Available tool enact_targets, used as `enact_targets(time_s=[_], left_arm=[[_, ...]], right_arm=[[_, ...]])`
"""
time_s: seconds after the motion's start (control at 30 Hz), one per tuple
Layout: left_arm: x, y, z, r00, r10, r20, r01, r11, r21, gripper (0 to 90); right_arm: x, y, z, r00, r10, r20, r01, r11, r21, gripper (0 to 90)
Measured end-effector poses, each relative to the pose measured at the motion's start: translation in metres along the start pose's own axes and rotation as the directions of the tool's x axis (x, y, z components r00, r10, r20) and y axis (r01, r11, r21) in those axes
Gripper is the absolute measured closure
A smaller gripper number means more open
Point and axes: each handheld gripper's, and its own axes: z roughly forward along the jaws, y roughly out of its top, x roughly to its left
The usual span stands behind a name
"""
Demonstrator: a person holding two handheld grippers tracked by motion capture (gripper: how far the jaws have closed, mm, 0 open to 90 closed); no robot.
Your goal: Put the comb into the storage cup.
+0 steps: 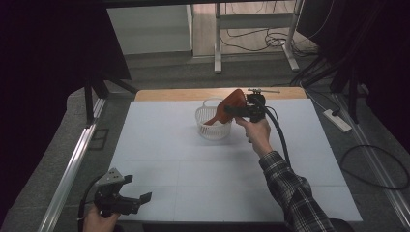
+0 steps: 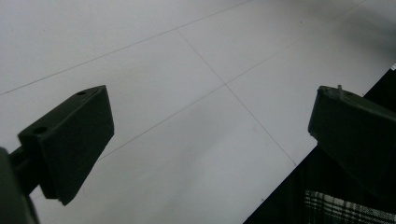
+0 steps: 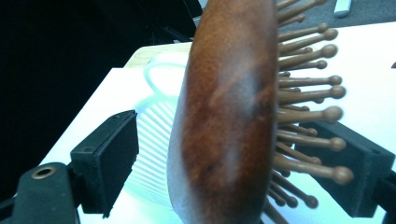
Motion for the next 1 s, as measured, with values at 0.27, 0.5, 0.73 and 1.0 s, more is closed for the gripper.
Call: enact_targets(time_s=[0.27, 0.5, 0.73, 1.0], left_arm=[[0.000, 0.000, 0.000, 1.0000, 0.002, 0.003, -0.002, 1.0000, 0.001, 1.1], [0.000, 0.000, 0.000, 1.0000, 0.004, 0.002, -0.004, 1.0000, 0.001, 1.2], [0.000, 0.000, 0.000, 1.0000, 0.005, 0.002, -0.005, 1.0000, 0.002, 1.2], [0.000, 0.000, 0.000, 1.0000, 0.006, 0.002, -0.006, 1.0000, 0.004, 1.2]], right_arm=[[0.002, 0.001, -0.004, 0.9995, -0.032, -0.003, 0.032, 0.999, 0.014, 12.7], [0.006, 0.001, -0.007, 0.9972, -0.074, -0.009, 0.075, 0.997, 0.028, 11.3], [0.008, 0.001, -0.011, 0.9940, -0.106, -0.027, 0.107, 0.994, 0.036, 9.8], [0.008, 0.001, -0.018, 0.9892, -0.143, -0.033, 0.145, 0.988, 0.051, 8.0]])
